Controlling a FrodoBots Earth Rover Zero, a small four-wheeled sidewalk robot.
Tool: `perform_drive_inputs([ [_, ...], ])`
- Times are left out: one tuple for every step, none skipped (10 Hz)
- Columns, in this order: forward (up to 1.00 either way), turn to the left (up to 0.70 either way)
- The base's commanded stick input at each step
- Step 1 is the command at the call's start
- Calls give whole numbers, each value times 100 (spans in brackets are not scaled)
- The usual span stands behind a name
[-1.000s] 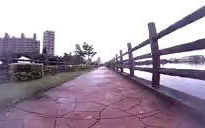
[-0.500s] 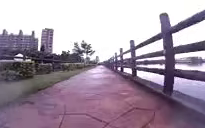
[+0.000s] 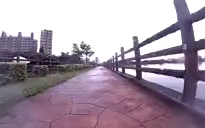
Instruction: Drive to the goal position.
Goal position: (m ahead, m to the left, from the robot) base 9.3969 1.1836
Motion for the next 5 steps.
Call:
perform_drive_inputs([
  [100,30],
  [100,36],
  [100,17],
  [100,-1],
  [100,-1],
])
